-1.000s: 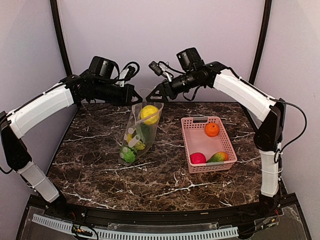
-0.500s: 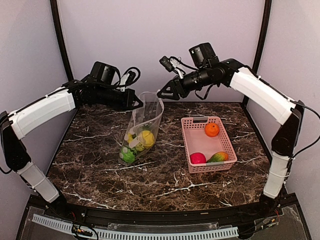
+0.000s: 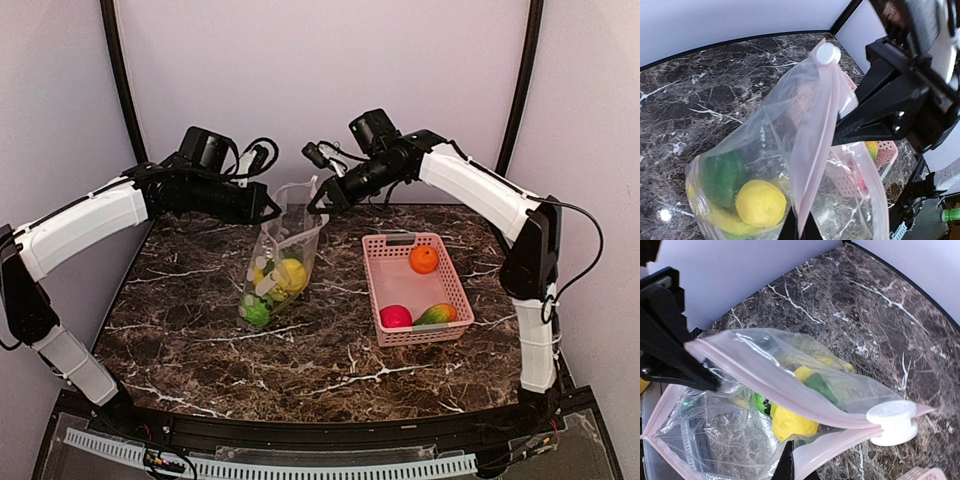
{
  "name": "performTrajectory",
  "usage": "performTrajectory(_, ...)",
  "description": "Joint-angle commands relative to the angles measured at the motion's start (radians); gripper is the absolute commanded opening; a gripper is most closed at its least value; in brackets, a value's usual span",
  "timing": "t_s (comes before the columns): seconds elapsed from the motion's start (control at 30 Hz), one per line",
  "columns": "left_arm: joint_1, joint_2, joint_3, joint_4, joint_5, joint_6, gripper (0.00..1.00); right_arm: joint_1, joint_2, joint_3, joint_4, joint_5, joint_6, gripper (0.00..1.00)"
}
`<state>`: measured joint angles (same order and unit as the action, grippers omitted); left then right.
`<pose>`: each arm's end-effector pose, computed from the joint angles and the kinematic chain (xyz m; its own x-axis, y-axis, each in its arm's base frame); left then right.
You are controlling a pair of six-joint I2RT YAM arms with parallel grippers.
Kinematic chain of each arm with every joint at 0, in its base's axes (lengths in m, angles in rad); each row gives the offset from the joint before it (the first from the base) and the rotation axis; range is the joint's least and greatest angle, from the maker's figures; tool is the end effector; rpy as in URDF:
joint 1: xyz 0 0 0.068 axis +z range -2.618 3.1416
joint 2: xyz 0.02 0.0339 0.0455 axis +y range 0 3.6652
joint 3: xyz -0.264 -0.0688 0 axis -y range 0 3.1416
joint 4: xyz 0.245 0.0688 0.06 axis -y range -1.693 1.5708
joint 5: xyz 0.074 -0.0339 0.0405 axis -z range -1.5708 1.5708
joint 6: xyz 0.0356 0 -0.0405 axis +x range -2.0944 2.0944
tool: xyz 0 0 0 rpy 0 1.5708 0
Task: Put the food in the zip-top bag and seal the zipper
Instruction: Adjust the zipper food storage bag at the center of the board.
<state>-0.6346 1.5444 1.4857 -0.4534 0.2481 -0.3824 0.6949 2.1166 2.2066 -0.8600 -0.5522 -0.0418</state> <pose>0.2813 -0.2179 0.3698 -0.6449 0.0256 -0.7639 0.5459 0.7149 -0.4369 0.3495 0.3156 0.3483 -0.4994 -0.4626 -0.7325 -0.8560 0.3938 0.3348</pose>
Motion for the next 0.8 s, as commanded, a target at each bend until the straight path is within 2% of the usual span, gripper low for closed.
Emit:
performTrajectory(0.0,0.057,-0.054,0.085,-0.148,-0.185,0.138,0.01,-0.011,0.085,0.174,0.116,-0.180,0.039,0.00)
performTrajectory(0.1,0.117,-0.030,0.197,-0.259,-0.222,0.215,0.01,-0.010,0.126,0.243,0.228,-0.303,0.124,0.00)
performTrajectory(0.13,0.125,-0.014,0.265,-0.278,-0.213,0.230,0.01,-0.011,0.120,0.235,0.275,-0.318,0.144,0.00)
performTrajectory(0.23,0.128,0.023,0.345,-0.328,-0.132,0.252,0.01,-0.009,0.090,0.197,0.361,-0.328,0.172,0.00)
performTrajectory(0.33,0.127,0.048,0.308,-0.299,-0.027,0.208,0.01,-0.016,0.055,0.125,0.372,-0.321,0.157,0.00)
performTrajectory(0.47,0.111,0.076,0.185,-0.220,0.073,0.151,0.01,-0.032,-0.022,-0.084,0.374,-0.317,0.135,0.01)
performTrajectory(0.57,0.071,0.116,0.120,-0.154,0.135,0.134,0.01,-0.045,-0.072,-0.247,0.358,-0.360,0.124,0.08)
performTrajectory(0.7,0.016,0.178,0.112,-0.142,0.159,0.134,0.01,-0.062,-0.150,-0.359,0.270,-0.369,0.073,0.19)
performTrajectory(0.73,0.011,0.184,0.113,-0.137,0.162,0.128,0.01,-0.069,-0.185,-0.381,0.241,-0.348,0.052,0.24)
performTrajectory(0.77,0.002,0.193,0.112,-0.123,0.168,0.124,0.01,-0.077,-0.224,-0.407,0.225,-0.335,0.010,0.33)
